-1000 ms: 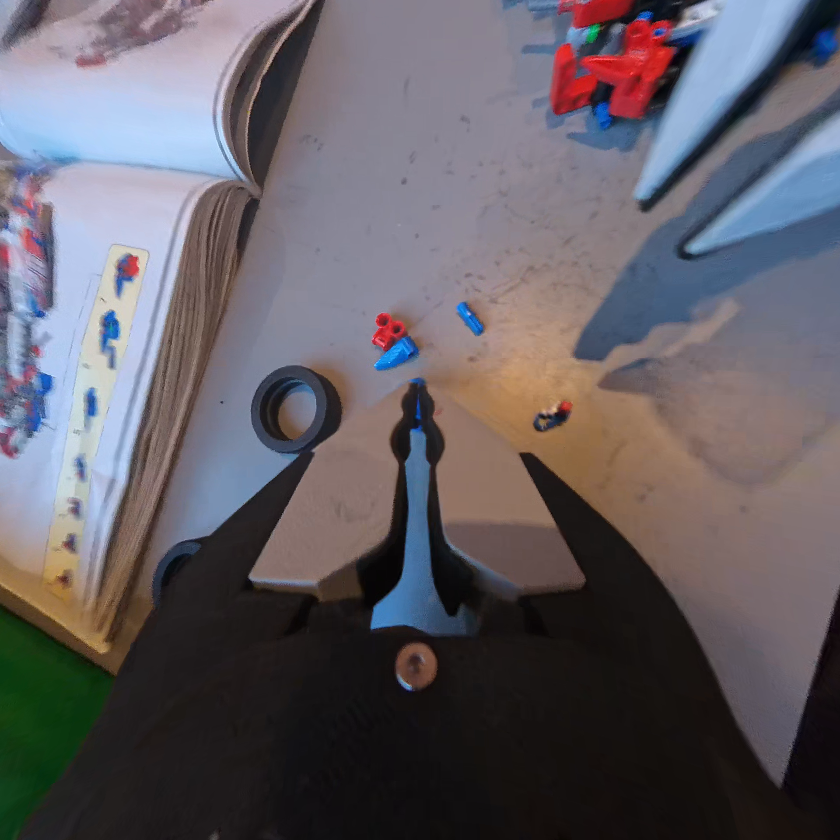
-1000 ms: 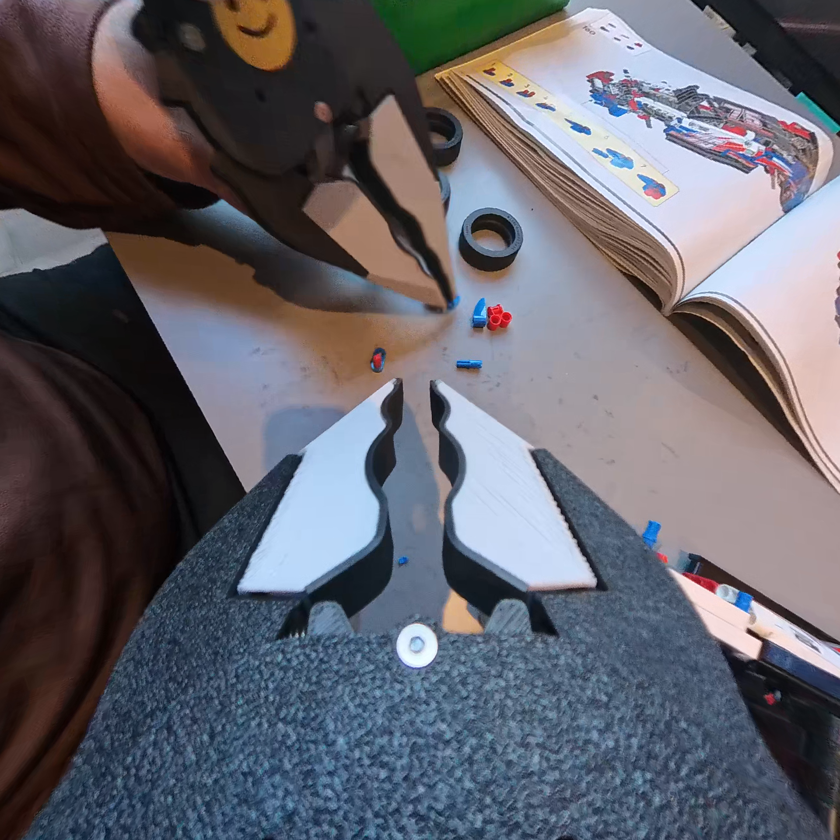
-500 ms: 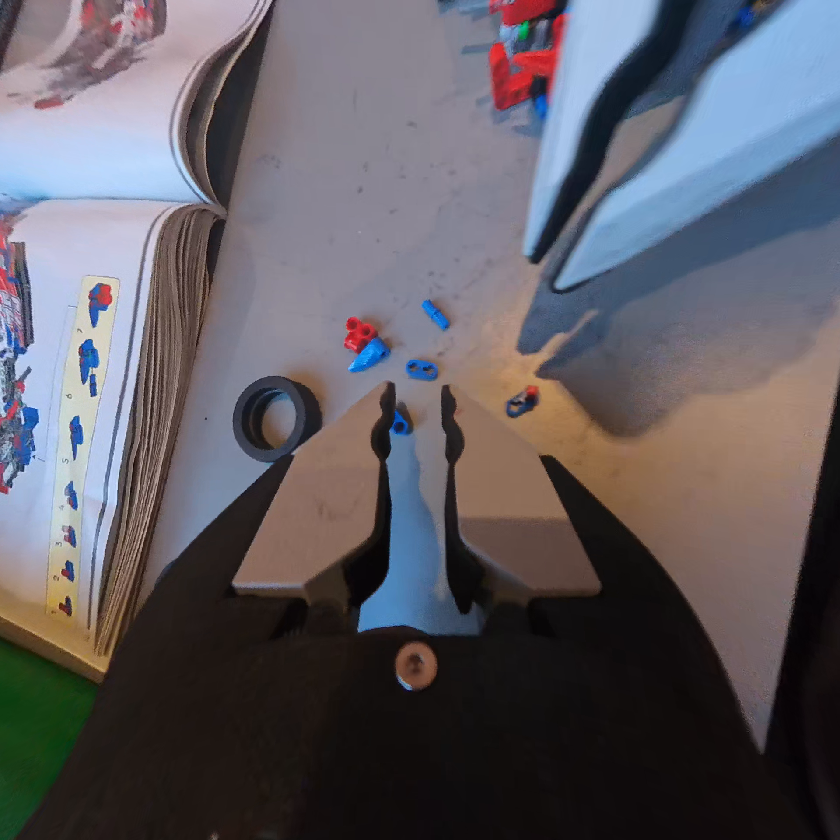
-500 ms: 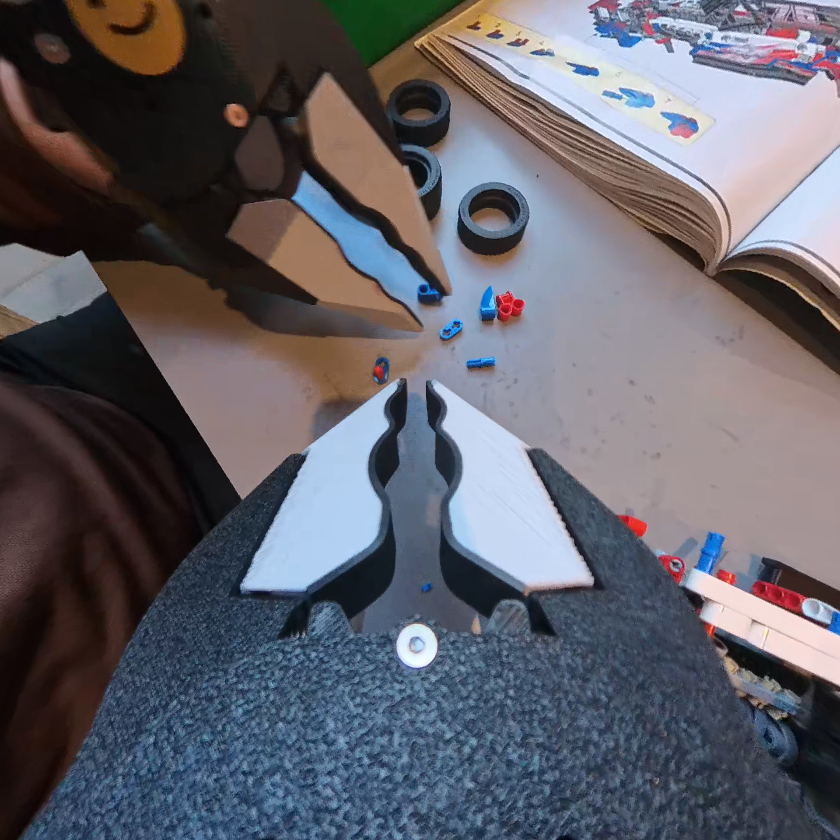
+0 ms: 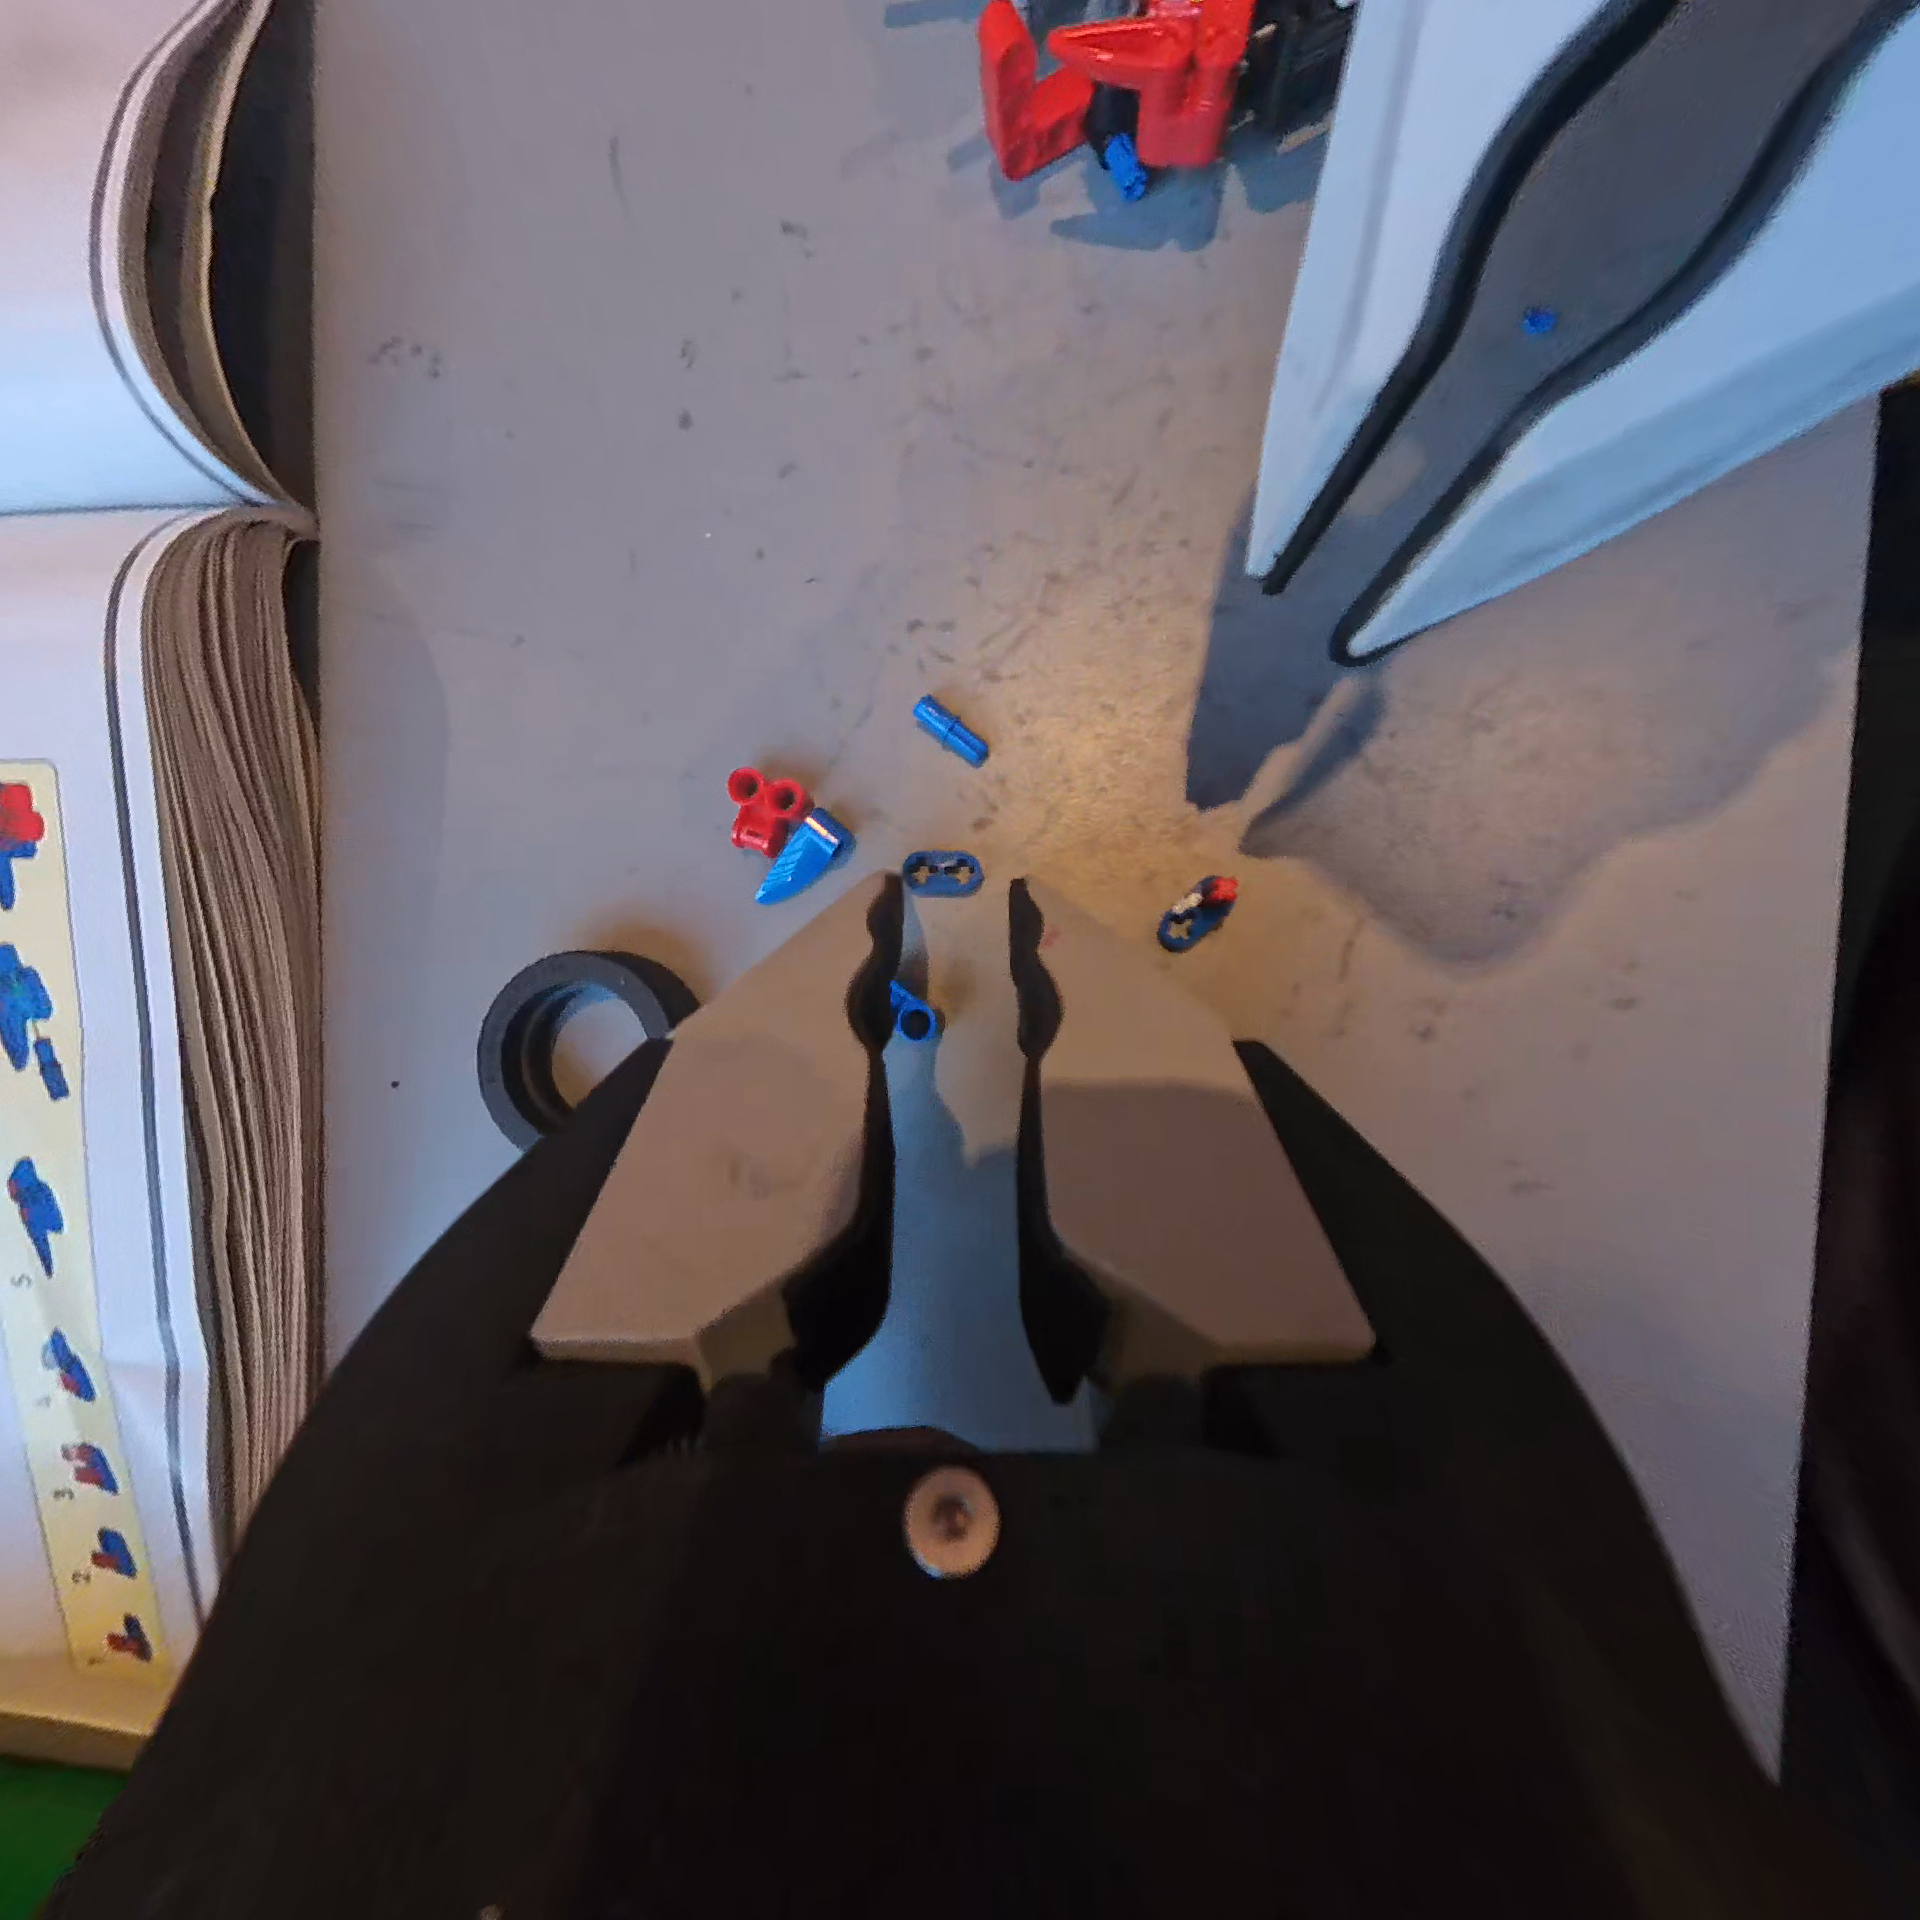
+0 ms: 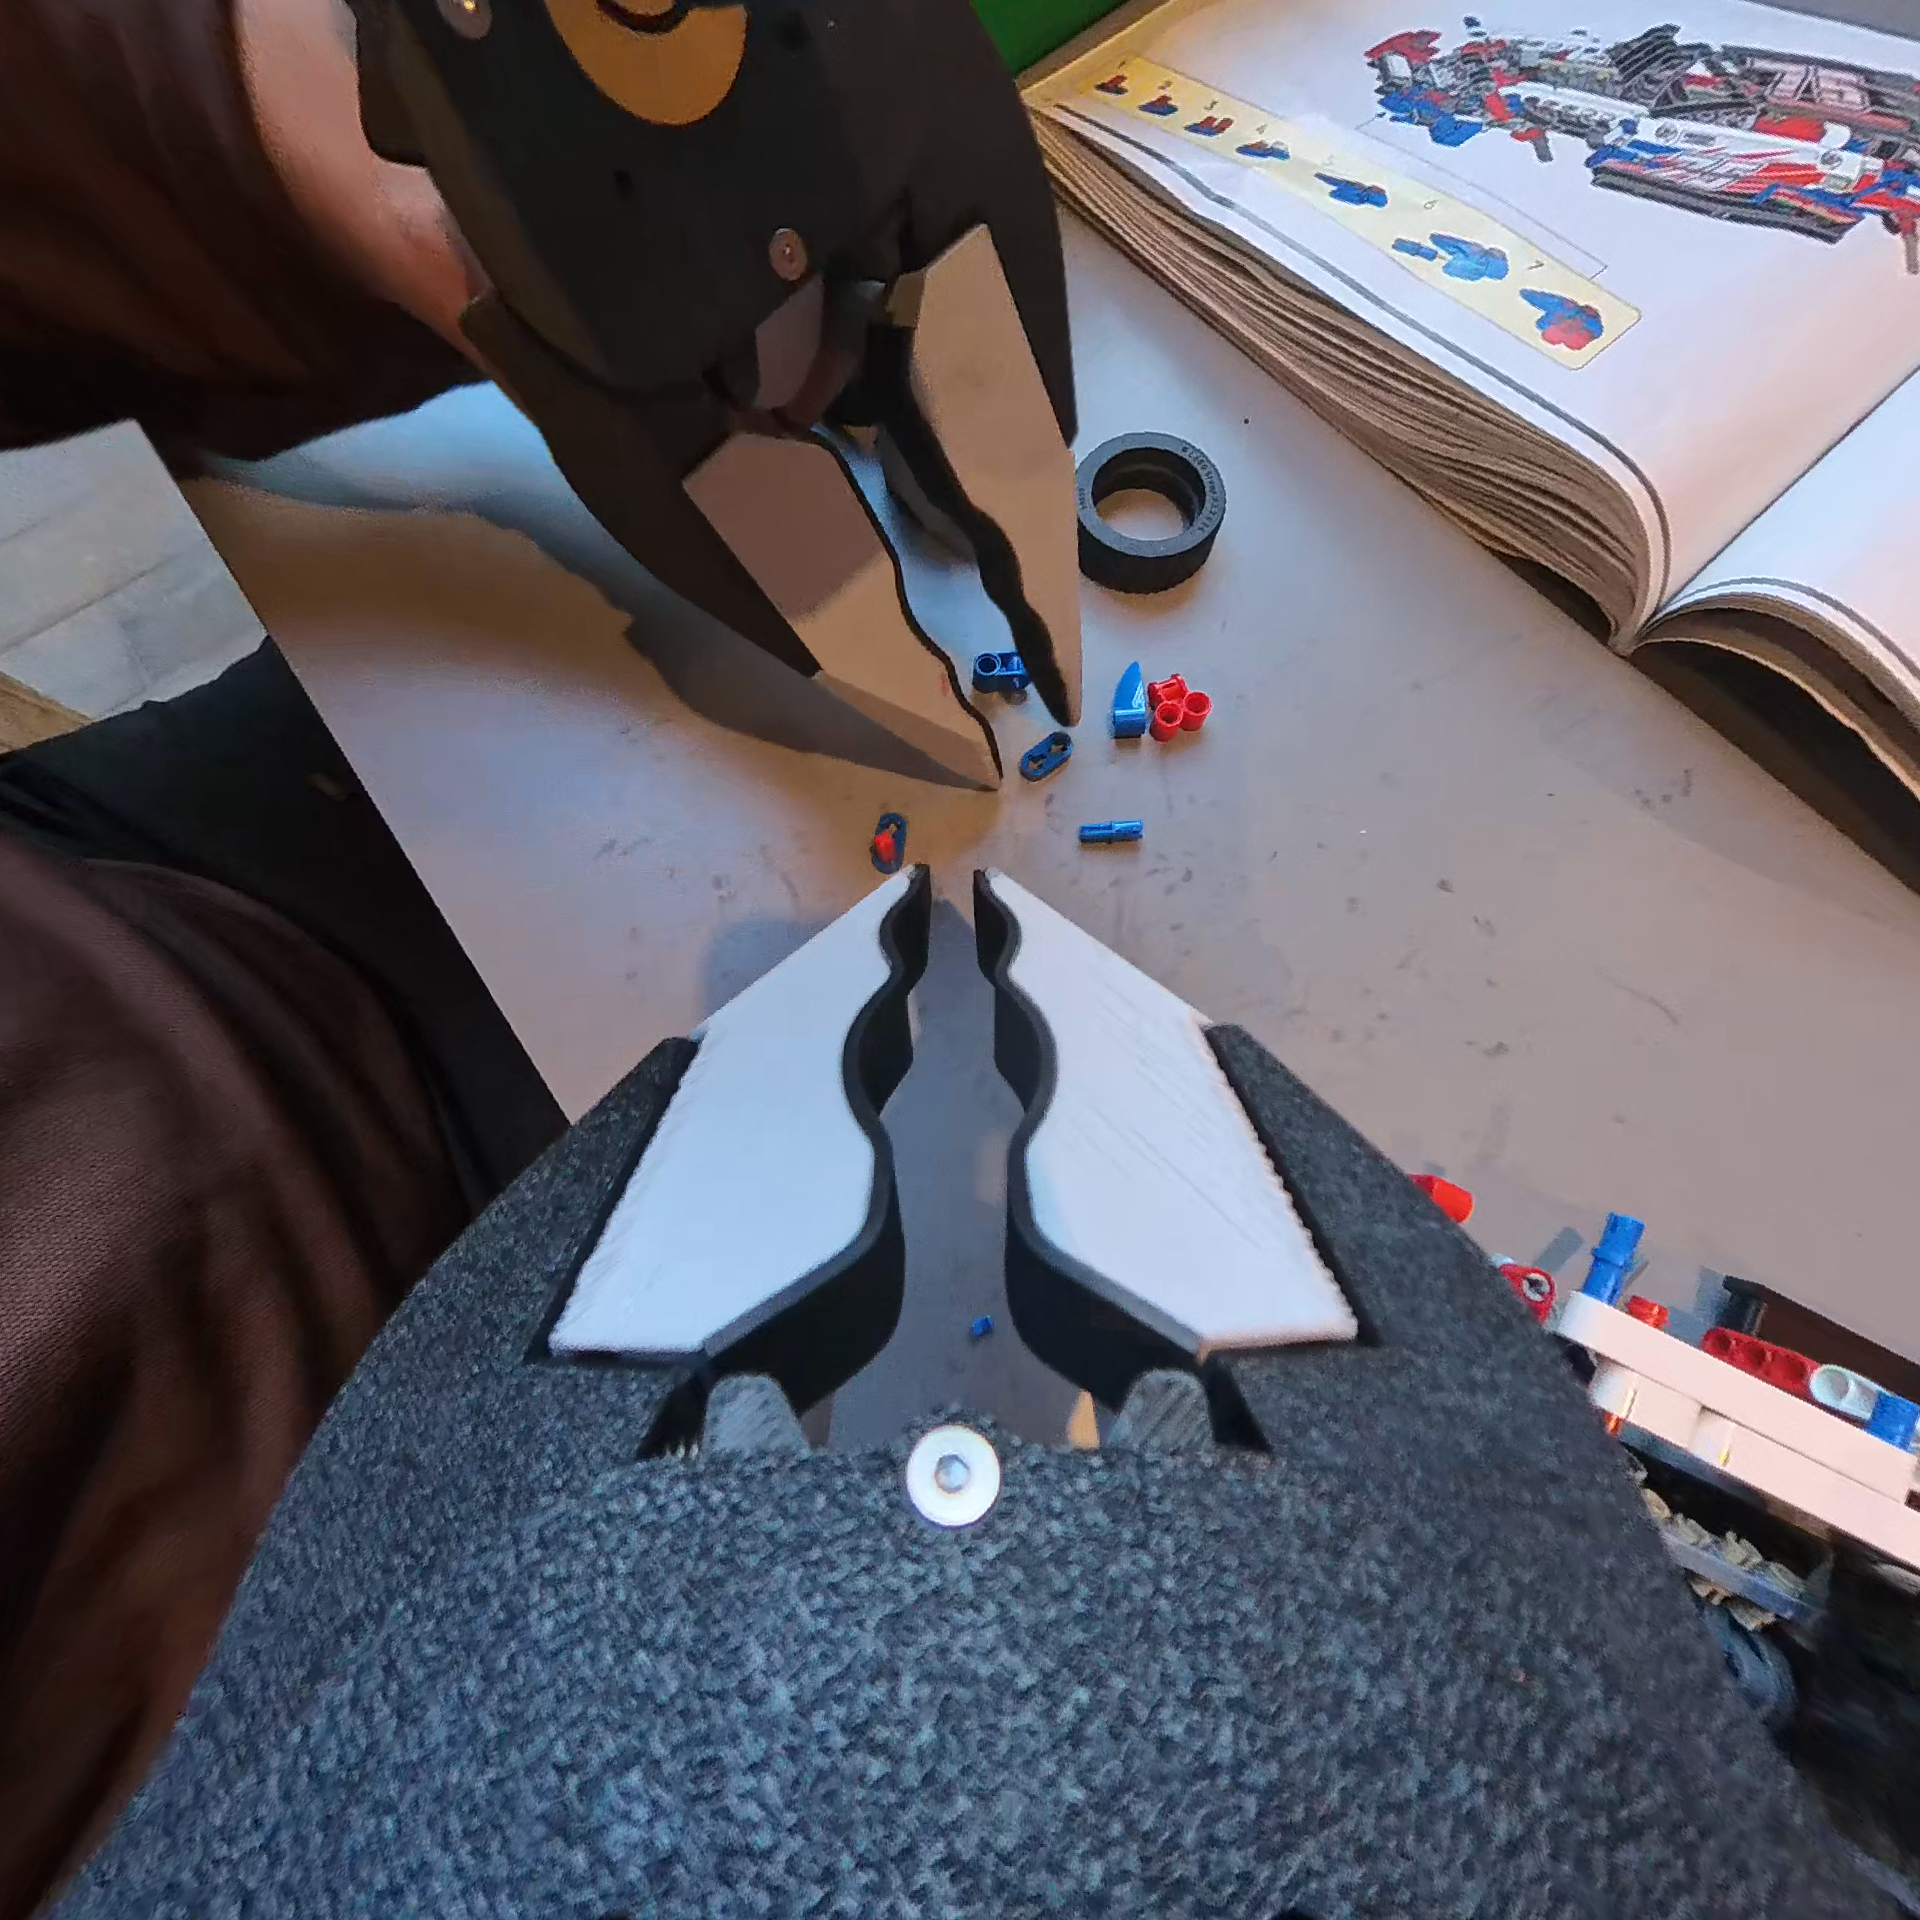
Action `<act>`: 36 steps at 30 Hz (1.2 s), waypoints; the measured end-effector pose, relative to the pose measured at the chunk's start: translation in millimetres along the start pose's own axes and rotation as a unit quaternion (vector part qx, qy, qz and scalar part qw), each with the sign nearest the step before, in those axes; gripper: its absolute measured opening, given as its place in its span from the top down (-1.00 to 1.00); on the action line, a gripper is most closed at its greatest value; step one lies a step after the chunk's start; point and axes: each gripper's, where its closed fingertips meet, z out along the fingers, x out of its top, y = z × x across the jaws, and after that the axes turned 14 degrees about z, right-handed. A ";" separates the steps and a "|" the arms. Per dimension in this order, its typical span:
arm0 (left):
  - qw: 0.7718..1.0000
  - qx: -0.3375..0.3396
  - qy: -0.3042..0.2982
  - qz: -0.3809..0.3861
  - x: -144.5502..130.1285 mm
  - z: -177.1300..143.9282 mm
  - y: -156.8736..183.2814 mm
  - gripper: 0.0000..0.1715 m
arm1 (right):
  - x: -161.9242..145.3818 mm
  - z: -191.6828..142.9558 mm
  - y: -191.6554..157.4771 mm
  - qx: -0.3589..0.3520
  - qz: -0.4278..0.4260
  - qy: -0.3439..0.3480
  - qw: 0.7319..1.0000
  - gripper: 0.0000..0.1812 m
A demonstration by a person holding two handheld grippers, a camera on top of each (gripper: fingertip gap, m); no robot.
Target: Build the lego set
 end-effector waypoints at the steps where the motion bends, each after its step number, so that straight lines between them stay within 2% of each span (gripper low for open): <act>1: 1.000 -0.007 0.002 0.007 0.8 0.5 0.8 0.83 | -0.4 -0.4 0.1 0.000 0.000 -0.001 1.000 0.91; 7: 1.000 -0.026 -0.006 0.014 1.7 2.4 -3.5 0.75 | -0.7 -3.8 4.3 -0.003 0.004 -0.001 1.000 0.91; 11: 0.998 -0.054 0.002 0.011 3.1 3.0 1.4 0.86 | -0.9 -5.0 4.6 0.000 0.007 -0.002 1.000 0.91; 14: 0.998 -0.061 0.004 0.001 4.9 3.0 5.2 0.86 | -2.7 -4.2 4.2 0.001 0.005 -0.006 1.000 0.91; 20: 0.993 -0.093 0.006 -0.067 24.2 3.9 26.8 0.84 | -13.3 0.7 7.6 0.002 0.021 -0.030 0.999 0.91; 26: 0.981 -0.130 0.065 -0.126 44.1 -11.9 31.9 0.67 | -27.4 6.0 14.6 -0.029 0.021 -0.061 0.998 0.91; 31: 0.984 -0.098 0.069 -0.128 27.7 -29.8 23.4 0.67 | -29.3 7.9 12.3 -0.040 0.015 -0.064 0.997 0.91; 36: 0.993 -0.085 0.045 -0.066 8.8 -25.4 35.1 0.71 | -25.4 19.7 7.8 -0.035 0.032 -0.055 0.997 0.89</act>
